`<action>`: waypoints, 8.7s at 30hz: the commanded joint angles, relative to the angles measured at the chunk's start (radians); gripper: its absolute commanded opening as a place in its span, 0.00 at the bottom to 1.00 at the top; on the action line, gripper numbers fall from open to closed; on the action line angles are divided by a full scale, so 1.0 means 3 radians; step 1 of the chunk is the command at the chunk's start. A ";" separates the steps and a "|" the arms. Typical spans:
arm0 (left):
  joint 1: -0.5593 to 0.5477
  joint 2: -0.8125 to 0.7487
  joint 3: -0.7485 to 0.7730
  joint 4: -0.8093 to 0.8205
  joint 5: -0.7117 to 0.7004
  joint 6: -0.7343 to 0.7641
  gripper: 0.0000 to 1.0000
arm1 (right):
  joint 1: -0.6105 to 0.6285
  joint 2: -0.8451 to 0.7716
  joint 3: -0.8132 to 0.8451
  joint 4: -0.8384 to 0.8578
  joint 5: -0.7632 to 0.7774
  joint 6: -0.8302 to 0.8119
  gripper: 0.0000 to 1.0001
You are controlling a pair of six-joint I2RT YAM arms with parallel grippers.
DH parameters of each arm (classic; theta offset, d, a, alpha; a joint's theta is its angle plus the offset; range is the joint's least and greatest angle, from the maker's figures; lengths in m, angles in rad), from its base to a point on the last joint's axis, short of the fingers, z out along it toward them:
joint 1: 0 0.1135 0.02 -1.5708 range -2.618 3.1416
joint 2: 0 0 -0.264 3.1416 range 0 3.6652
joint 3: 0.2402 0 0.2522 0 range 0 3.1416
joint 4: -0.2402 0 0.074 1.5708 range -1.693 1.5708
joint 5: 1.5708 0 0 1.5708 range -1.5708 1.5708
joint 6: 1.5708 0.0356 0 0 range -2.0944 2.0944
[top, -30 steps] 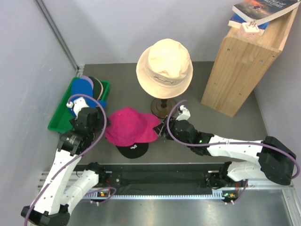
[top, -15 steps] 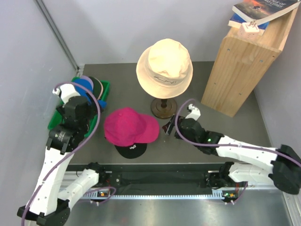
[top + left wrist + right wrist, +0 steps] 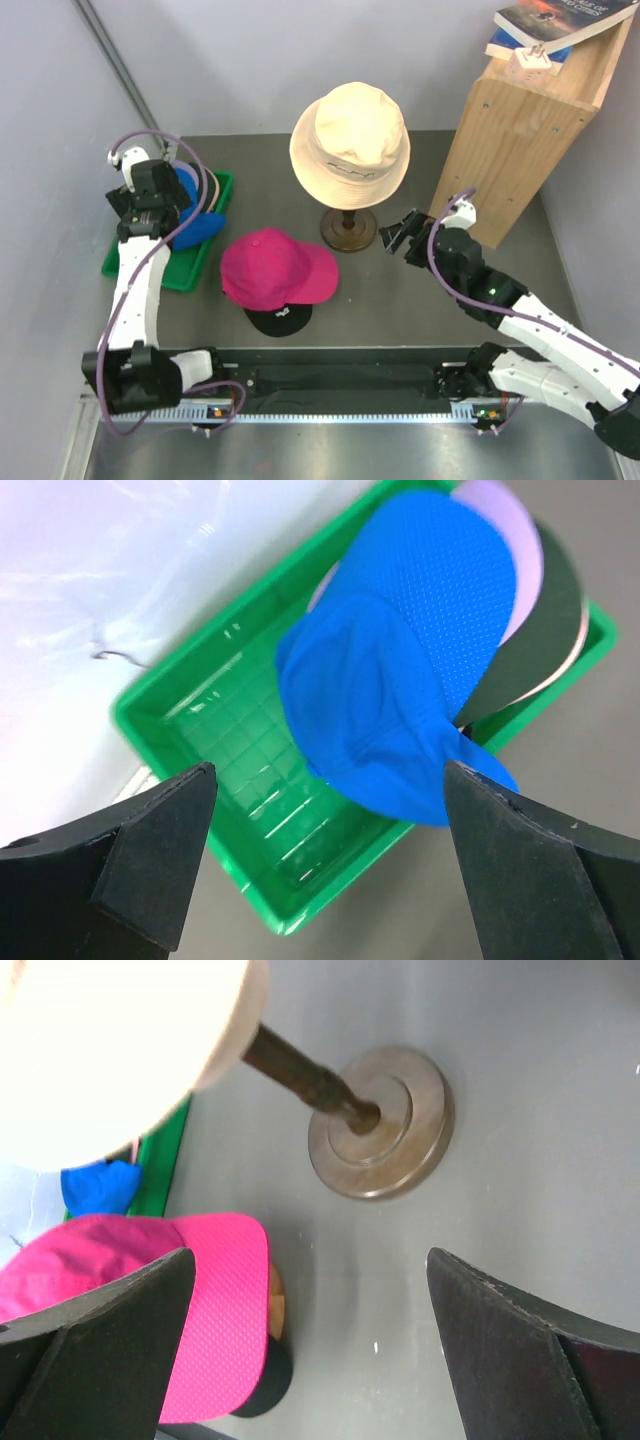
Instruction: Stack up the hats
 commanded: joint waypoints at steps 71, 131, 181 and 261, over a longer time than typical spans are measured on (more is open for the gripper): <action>0.0691 -0.0227 -0.0563 0.0360 0.1477 0.0175 0.07 | -0.1201 0.0343 0.0619 0.0300 -0.2017 -0.0402 0.96; 0.0016 -0.0697 0.0976 0.1429 0.5736 -0.1783 0.00 | -0.0210 0.1104 0.1069 0.2120 -0.2626 0.1582 0.96; -0.0234 -0.0708 0.0915 0.0570 0.5608 -0.1037 0.00 | 0.0195 0.1151 0.1074 0.2320 -0.2764 0.1904 0.00; -0.0388 -0.0759 0.1391 -0.0029 -0.0169 -0.0152 0.99 | 0.0756 0.1697 0.2275 0.1956 -0.2150 0.0994 0.00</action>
